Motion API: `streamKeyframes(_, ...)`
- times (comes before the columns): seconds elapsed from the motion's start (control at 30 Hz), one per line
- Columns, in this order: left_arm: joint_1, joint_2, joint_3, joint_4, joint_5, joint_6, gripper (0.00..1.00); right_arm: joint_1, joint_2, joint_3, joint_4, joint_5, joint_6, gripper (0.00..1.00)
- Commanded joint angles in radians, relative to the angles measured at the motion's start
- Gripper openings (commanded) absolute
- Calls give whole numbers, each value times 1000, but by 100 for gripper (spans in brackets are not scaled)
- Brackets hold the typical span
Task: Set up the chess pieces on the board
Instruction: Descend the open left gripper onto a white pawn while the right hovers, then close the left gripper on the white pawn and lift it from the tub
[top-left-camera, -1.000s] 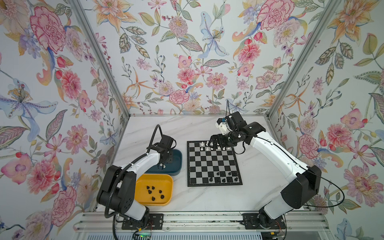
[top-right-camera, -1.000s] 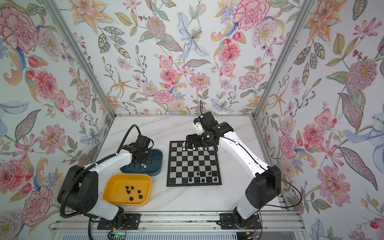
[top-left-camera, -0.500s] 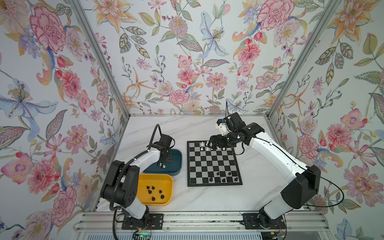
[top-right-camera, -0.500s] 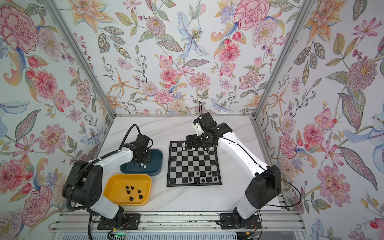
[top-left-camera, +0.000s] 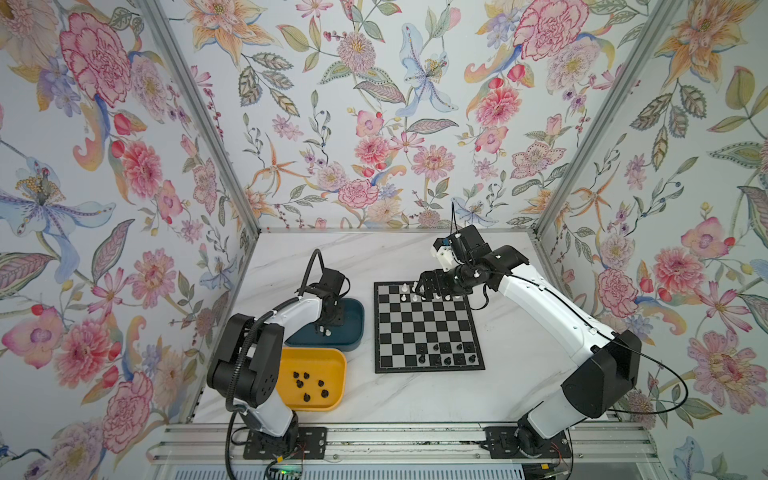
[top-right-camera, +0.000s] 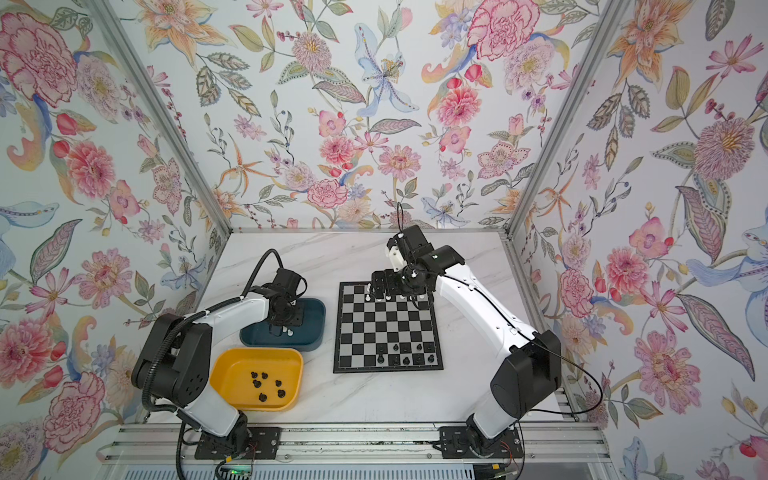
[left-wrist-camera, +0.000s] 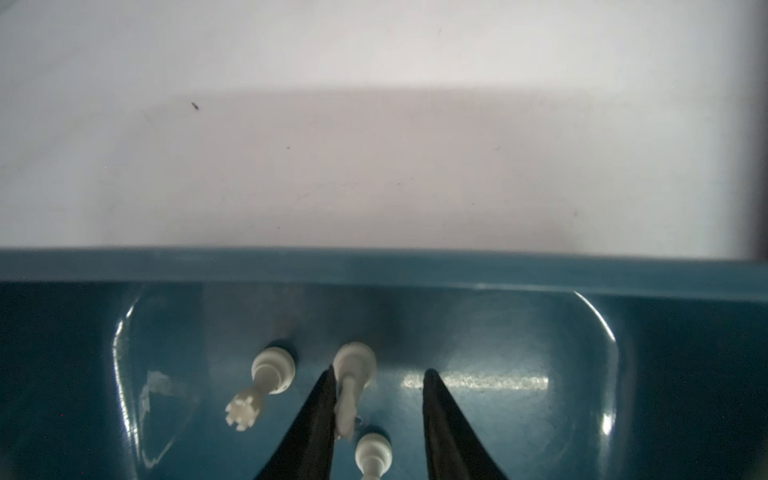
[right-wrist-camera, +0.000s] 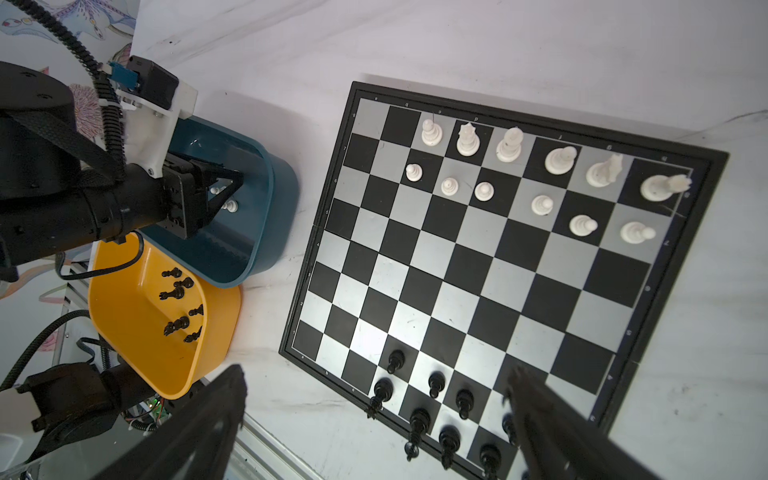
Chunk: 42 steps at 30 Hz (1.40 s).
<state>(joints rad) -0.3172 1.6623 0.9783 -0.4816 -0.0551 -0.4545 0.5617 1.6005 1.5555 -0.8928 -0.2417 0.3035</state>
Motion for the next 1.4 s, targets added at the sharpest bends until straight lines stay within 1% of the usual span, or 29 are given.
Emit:
streamKeyframes(0.0,11,19,25,0,9,12,35,4,3,-2,7,22,10,99)
streamKeyframes(0.1,17,20,24,0,10,16,34,4,7,1,7,22,11,99)
streamKeyframes(0.23,24,23,25,0,10,19,30,4,15,6,7,24,12,99)
streamKeyframes(0.37,32,25,25,-2,14,23,23,6,22,12,6,22,13,99)
streamKeyframes(0.57,36,25,22,-5,19,27,17,4,33,16,7,20,19,99)
streamKeyframes(0.7,41,25,25,-10,17,29,9,5,35,17,7,21,23,99)
streamKeyframes(0.83,39,27,41,-25,23,32,5,5,38,20,7,21,25,99)
streamKeyframes(0.9,40,27,57,-40,26,32,3,5,38,23,6,22,25,99)
streamKeyframes(1.1,40,18,148,-120,31,30,1,6,38,36,7,23,26,99)
streamKeyframes(1.27,35,17,253,-208,33,19,0,4,33,39,7,27,25,99)
streamKeyframes(1.37,13,25,324,-240,39,8,0,4,23,32,6,32,24,99)
